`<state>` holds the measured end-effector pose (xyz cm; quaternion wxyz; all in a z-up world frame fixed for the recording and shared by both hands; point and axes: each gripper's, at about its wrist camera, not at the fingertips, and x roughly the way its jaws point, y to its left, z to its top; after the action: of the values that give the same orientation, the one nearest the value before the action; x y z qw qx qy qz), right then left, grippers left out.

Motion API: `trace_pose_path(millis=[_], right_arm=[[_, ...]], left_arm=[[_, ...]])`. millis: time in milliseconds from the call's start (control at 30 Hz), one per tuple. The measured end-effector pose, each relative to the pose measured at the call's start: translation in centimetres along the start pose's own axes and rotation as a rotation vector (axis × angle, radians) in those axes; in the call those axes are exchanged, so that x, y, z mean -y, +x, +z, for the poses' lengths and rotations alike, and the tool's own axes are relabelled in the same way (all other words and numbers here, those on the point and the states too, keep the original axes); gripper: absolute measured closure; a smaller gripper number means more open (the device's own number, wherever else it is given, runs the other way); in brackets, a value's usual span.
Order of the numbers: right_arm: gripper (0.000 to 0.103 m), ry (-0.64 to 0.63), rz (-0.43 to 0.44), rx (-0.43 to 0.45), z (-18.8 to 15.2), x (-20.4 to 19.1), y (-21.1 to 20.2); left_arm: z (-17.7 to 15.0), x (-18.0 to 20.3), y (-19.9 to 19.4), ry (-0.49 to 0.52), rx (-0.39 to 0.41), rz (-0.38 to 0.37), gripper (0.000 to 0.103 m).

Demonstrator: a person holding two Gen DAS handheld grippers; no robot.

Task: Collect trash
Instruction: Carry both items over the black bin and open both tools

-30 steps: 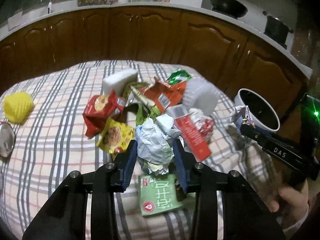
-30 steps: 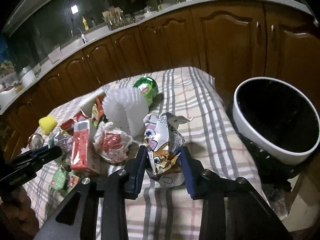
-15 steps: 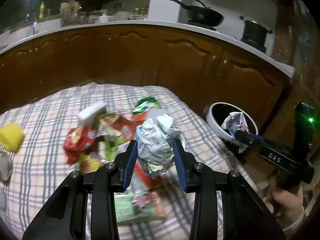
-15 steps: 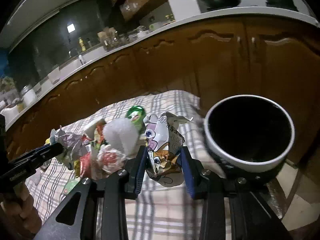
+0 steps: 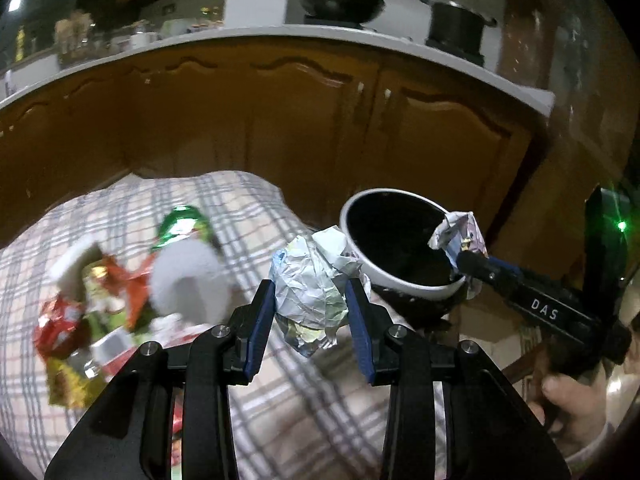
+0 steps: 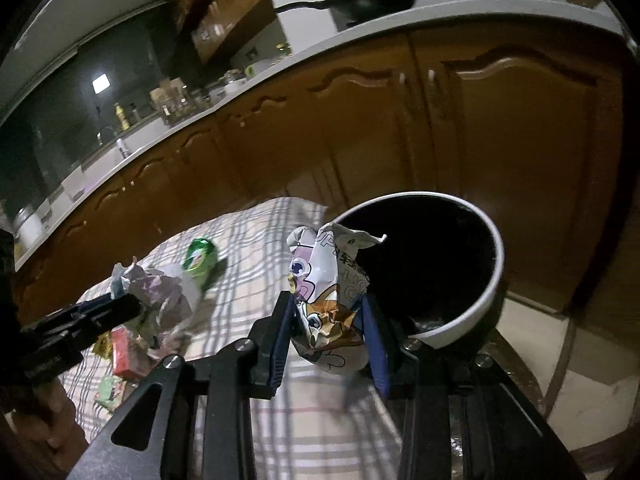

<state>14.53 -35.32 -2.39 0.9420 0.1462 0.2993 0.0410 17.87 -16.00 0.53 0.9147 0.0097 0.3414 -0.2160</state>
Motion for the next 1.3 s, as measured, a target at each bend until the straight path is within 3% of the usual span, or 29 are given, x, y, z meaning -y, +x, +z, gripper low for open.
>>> trace_pose_path(millis=[367,867,967,1067,1133,1300], right_arm=[[0.068,0.041,-0.053,0.014,1.6,4.3,0.5],[0.065,0.062,-0.058,-0.030,3.0,7.2,3.9],[0.063,0.073,-0.058,-0.041,3.1,7.7,4.5],[0.048,0.094,-0.053,-0.044,3.2,8.3,4.8],[0.042,0.110,-0.046,-0.045,3.3,8.6,4.9],[0.039,0.129,-0.038,-0.030,3.1,8.8,4.3]], left_arm=[[3.1,4.3,6.4,0.023,-0.082,-0.118,0.068],[4.5,6.5,12.4,0.026,-0.154,-0.126,0.066],[4.6,6.7,13.1,0.030,-0.164,-0.120,0.061],[4.7,6.7,13.4,0.027,-0.167,-0.113,0.046],[4.7,6.7,13.2,0.023,-0.161,-0.101,0.029],[4.5,6.1,12.1,0.007,-0.145,-0.111,0.028]])
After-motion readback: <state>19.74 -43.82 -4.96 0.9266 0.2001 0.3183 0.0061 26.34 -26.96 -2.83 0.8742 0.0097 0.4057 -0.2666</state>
